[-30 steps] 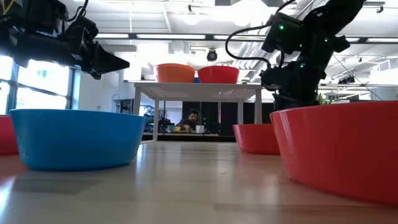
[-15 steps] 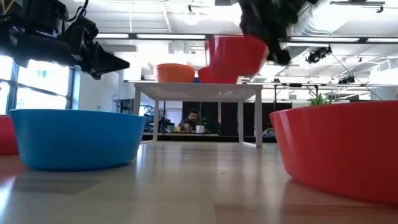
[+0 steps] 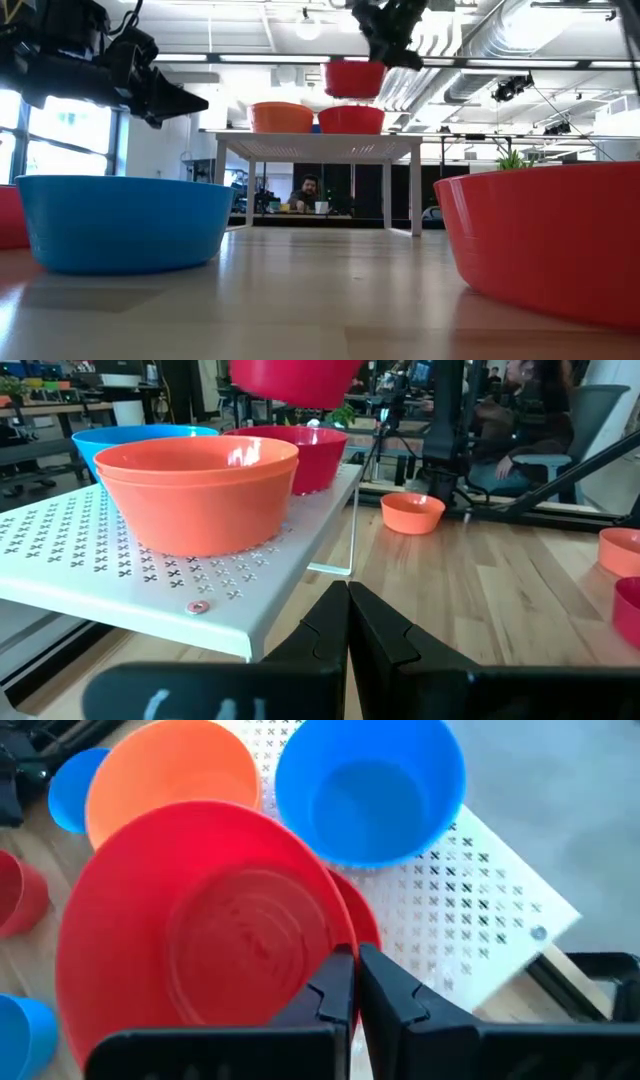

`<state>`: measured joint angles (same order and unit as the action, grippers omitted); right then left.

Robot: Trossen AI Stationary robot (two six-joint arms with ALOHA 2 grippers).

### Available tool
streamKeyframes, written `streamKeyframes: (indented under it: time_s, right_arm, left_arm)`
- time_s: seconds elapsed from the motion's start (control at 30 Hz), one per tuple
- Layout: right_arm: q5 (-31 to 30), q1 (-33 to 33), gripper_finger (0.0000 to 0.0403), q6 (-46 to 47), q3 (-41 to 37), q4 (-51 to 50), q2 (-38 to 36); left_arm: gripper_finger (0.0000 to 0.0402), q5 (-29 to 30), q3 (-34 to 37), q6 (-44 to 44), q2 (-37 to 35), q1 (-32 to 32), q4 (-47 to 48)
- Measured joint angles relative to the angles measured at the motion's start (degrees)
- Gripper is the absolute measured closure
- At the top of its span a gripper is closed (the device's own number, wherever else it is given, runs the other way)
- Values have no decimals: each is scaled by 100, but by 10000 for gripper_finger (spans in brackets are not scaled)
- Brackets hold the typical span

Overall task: Pick & Place Mini bowls
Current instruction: Stack the red bowl on the red bowl on the shelf, then stack the blue bowl on the blue bowl on the shelf

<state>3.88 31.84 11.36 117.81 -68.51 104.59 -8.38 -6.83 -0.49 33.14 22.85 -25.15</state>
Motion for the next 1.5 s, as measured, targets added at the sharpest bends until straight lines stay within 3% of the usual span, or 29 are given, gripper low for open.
streamKeyframes:
  time_s: [0.17, 0.6, 1.1, 1.2, 1.4, 1.5]
  right_arm:
    - [372, 243, 399, -137, 300, -252, 464]
    - [551, 344, 396, -244, -281, 34, 531]
    - [656, 249, 316, -643, -360, 364, 448]
    - [535, 73, 329, -1020, -360, 338, 284]
    - [350, -201, 394, -1798, -360, 367, -68]
    - [391, -299, 393, -1947, -715, 850, -243]
  left_arm:
    - [401, 0, 0, 0, -1, 0, 23]
    - [401, -7, 0, 2, 0, 0, 49]
    - [401, -99, 0, -1, 1, 0, 124]
    - [401, -118, 0, -2, 1, 0, 125]
    - [401, -117, 0, -2, 1, 0, 134]
    - [401, -116, 0, -2, 1, 0, 141]
